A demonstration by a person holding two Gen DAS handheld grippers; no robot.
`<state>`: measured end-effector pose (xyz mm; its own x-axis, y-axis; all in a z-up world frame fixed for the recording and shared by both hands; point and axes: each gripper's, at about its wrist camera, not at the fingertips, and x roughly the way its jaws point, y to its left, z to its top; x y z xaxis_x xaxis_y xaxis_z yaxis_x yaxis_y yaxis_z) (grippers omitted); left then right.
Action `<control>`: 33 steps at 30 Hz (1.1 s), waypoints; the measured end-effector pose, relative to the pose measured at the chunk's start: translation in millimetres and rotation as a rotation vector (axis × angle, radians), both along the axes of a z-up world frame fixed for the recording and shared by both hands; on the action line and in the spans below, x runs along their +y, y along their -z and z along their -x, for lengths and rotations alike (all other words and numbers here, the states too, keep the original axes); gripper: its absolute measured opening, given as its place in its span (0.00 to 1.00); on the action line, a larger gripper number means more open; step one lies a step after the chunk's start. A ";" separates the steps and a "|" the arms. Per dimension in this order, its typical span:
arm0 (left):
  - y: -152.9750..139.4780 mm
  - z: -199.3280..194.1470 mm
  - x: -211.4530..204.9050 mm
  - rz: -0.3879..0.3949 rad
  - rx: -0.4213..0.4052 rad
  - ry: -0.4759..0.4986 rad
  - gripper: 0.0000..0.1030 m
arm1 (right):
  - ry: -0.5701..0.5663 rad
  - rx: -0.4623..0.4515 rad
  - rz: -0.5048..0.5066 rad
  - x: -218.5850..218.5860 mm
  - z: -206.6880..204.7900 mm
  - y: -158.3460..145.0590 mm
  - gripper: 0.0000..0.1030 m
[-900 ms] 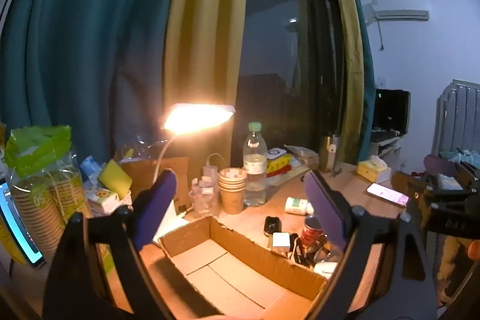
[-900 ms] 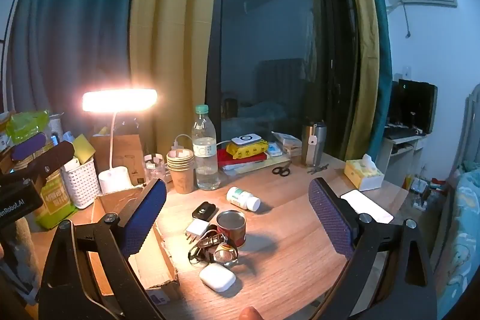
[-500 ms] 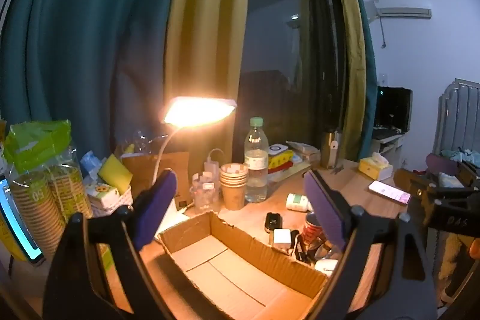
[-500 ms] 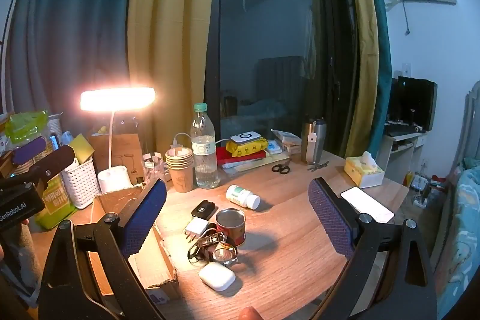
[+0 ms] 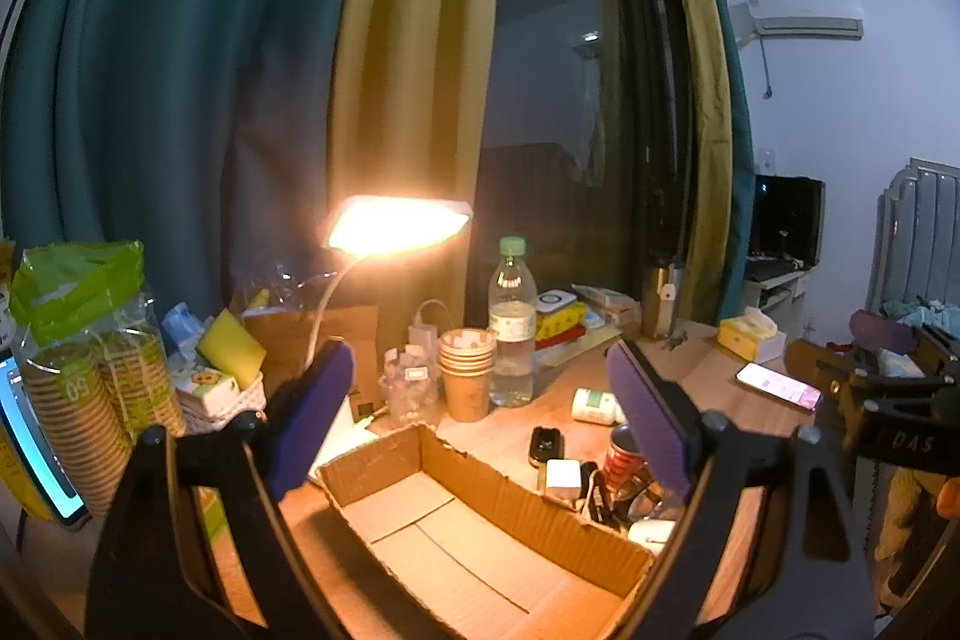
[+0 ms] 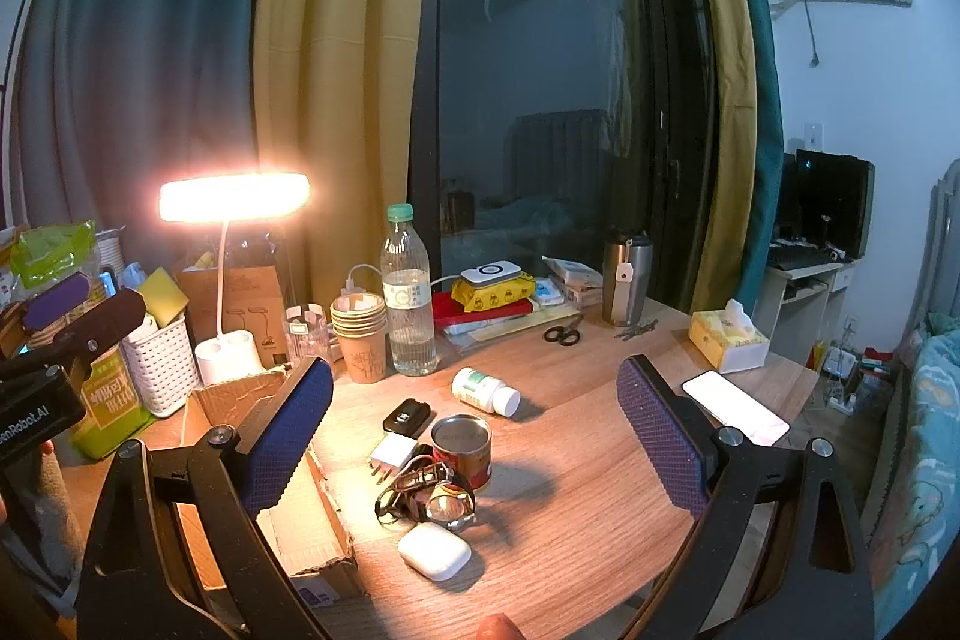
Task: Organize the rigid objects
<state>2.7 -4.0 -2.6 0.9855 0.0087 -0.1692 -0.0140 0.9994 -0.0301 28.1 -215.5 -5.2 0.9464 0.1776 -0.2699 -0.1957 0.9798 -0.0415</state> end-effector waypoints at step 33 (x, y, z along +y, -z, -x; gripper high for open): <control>2.7 2.1 -3.8 0.006 0.010 0.009 0.85 | 0.000 0.002 -0.004 -0.6 0.6 -0.6 0.95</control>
